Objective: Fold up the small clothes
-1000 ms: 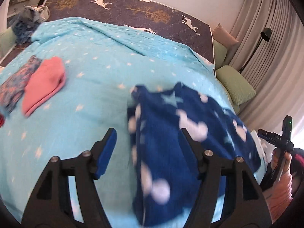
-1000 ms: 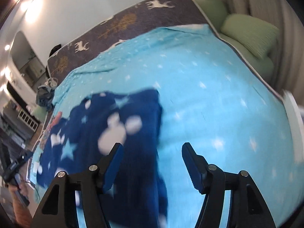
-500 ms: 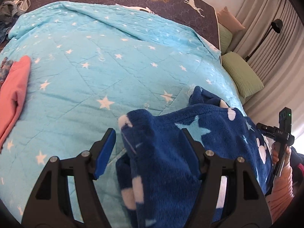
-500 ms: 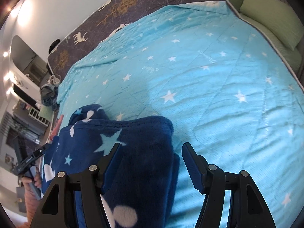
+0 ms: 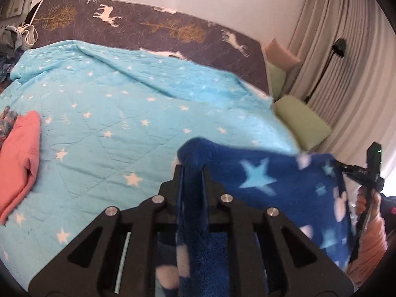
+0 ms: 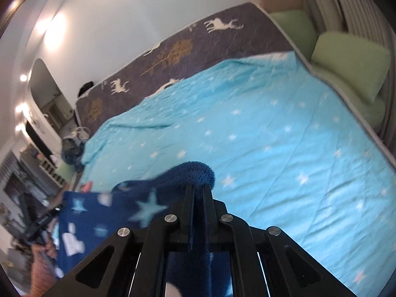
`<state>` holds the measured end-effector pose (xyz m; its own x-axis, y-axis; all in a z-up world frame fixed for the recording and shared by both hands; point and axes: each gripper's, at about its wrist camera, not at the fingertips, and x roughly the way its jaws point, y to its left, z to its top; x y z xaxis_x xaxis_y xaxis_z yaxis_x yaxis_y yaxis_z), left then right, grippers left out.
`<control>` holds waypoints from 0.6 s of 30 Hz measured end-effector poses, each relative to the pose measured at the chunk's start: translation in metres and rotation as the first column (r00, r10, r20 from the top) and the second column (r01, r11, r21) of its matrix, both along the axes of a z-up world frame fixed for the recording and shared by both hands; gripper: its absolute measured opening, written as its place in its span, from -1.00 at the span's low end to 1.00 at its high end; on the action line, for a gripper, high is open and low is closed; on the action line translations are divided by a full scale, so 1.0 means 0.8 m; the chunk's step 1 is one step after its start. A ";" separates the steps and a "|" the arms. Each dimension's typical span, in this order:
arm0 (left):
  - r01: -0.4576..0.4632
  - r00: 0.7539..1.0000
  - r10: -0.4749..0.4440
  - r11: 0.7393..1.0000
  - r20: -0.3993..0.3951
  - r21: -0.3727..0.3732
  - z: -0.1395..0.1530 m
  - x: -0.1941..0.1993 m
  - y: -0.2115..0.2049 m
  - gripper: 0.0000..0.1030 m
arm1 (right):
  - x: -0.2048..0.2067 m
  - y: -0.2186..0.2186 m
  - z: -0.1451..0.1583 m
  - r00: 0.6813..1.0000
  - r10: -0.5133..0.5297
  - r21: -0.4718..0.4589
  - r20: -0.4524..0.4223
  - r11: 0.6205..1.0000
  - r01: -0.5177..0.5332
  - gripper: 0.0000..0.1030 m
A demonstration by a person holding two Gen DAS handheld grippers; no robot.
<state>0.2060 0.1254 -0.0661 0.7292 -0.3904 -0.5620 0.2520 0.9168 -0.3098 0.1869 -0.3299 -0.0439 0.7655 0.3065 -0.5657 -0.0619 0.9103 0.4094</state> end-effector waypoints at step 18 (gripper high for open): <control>0.102 0.995 -0.103 0.994 -0.008 -0.029 0.017 -0.116 -0.024 0.28 | -0.103 0.076 0.012 0.973 0.225 0.027 -0.045 0.974 -0.224 -0.46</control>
